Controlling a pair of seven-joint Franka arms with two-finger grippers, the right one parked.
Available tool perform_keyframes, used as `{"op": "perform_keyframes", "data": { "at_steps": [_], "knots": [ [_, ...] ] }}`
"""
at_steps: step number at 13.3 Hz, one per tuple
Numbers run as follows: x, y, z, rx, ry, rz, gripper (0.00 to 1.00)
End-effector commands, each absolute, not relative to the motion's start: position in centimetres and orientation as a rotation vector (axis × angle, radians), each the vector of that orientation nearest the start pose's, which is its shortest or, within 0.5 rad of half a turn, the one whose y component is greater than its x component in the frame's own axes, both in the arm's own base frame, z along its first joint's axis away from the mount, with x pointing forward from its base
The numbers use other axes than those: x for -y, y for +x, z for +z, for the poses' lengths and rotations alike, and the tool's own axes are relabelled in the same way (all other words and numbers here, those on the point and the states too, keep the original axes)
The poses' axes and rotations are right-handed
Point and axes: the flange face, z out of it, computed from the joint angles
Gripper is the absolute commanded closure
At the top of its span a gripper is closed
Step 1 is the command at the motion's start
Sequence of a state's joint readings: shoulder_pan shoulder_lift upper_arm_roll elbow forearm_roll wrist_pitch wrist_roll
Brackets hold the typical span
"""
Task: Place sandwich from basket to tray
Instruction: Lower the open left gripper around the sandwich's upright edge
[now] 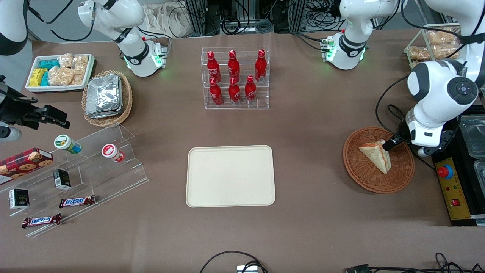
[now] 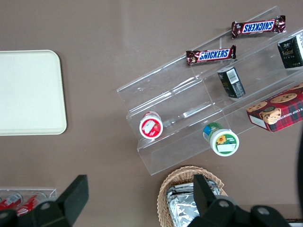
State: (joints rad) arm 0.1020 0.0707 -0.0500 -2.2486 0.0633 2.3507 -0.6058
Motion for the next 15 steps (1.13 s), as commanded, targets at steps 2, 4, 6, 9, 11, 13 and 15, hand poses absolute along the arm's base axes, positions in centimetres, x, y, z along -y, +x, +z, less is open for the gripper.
{"op": "perform_keyframes", "data": {
  "at_steps": [2, 4, 6, 9, 11, 13, 15],
  "knots": [
    [-2.6, 53.4, 31.4, 1.001, -2.944, -0.111, 0.00],
    [-2.4, 53.6, 29.8, 1.066, -2.934, -0.137, 0.00],
    [-2.2, 53.7, 28.7, 1.082, -2.933, -0.142, 0.00],
    [-2.1, 53.5, 27.3, 1.114, -2.930, -0.156, 0.00],
    [-2.1, 53.2, 26.0, 1.127, -2.930, -0.162, 0.00],
    [-2.0, 52.7, 24.7, 1.136, -2.933, -0.164, 0.00],
    [-2.0, 52.5, 23.9, 1.140, -2.933, -0.161, 0.00]
  ]
}}
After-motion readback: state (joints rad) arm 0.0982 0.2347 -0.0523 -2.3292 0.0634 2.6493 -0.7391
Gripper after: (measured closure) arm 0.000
